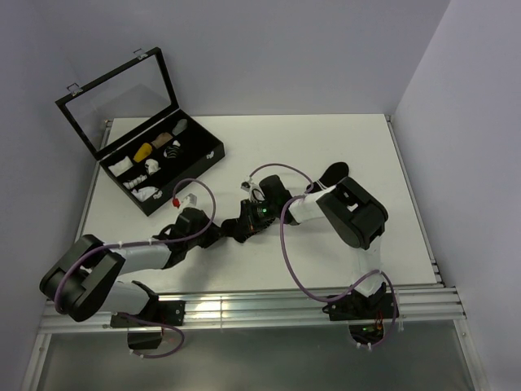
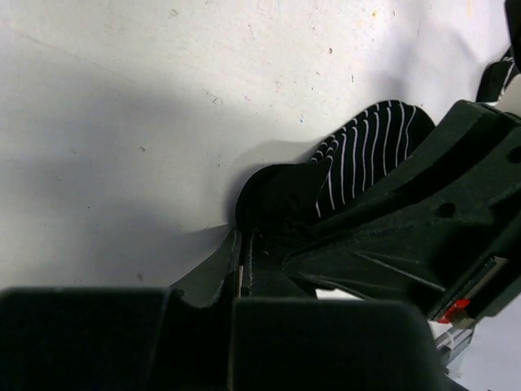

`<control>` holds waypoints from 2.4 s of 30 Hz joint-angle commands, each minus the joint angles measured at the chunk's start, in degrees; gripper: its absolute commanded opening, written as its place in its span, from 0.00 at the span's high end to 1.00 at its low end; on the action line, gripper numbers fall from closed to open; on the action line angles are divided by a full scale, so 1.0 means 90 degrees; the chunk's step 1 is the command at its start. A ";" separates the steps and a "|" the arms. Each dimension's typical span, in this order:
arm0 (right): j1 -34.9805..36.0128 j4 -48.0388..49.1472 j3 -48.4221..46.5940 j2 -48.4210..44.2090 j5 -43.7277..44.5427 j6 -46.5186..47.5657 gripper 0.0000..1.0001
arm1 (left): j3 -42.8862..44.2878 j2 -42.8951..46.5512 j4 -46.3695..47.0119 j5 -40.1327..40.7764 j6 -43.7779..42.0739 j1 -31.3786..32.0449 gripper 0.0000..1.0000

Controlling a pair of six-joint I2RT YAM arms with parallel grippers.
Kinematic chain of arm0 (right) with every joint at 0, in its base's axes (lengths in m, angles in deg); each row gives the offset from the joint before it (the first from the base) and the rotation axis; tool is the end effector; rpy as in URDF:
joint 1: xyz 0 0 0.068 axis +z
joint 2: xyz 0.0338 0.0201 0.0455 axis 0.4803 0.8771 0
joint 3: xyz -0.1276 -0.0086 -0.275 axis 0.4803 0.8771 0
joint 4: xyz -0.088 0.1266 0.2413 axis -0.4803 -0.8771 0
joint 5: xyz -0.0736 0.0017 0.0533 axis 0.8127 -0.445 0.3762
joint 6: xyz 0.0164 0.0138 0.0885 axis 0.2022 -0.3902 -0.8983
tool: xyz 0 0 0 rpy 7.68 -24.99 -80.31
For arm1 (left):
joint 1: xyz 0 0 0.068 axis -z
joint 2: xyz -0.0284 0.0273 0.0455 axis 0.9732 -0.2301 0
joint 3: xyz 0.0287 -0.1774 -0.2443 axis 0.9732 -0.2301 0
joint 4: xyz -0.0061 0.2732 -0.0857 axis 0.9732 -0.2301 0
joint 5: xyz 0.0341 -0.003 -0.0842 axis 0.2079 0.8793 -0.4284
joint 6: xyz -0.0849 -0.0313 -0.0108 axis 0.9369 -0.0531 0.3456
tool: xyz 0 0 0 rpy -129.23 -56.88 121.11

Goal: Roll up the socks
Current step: Roll the sock at the center of the board.

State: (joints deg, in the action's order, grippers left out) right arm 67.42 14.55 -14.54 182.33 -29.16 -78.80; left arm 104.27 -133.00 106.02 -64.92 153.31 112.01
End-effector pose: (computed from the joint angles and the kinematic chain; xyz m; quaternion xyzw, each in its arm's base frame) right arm 0.2968 0.3096 0.0896 -0.2043 0.8351 0.4963 0.1202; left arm 0.2207 -0.1516 0.1034 -0.2297 0.8691 -0.3195 0.2997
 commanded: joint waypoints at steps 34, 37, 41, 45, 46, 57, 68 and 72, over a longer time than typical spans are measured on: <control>0.2416 0.0740 0.1110 -0.1885 0.5696 0.2670 0.52 | 0.1635 -0.0103 -0.2603 -0.0044 -0.0481 -0.0007 1.00; 0.2543 0.0730 0.1032 -0.1749 0.5813 0.2719 0.52 | 0.1645 -0.0122 -0.2603 -0.0063 -0.0462 -0.0007 1.00; 0.2690 0.0653 0.0915 -0.1602 0.5978 0.2788 0.53 | 0.1645 -0.0152 -0.2613 -0.0083 -0.0442 -0.0007 1.00; 0.2807 0.0574 0.0749 -0.1358 0.6213 0.2778 0.54 | 0.1645 -0.0161 -0.2613 -0.0102 -0.0394 -0.0007 1.00; 0.2827 0.0564 0.0720 -0.1242 0.6339 0.2768 0.55 | 0.1645 -0.0161 -0.2604 -0.0112 -0.0393 -0.0007 1.00; 0.2769 0.0457 0.0944 -0.1416 0.6060 0.2417 1.00 | 0.1538 -0.0005 -0.2594 -0.0034 -0.0179 -0.0007 0.97; 0.1257 0.1030 0.1295 -0.1592 0.2612 0.0906 1.00 | 0.0494 0.1536 -0.1931 0.0445 0.0095 -0.0007 0.35; 0.0680 0.1696 0.1510 -0.1319 0.1518 0.0211 1.00 | 0.0210 0.1772 -0.1472 0.0289 0.0027 -0.0007 0.30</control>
State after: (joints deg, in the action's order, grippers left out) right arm 76.58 22.86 -2.17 170.07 -4.14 -70.02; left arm 107.59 -118.43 87.59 -62.72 153.57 111.99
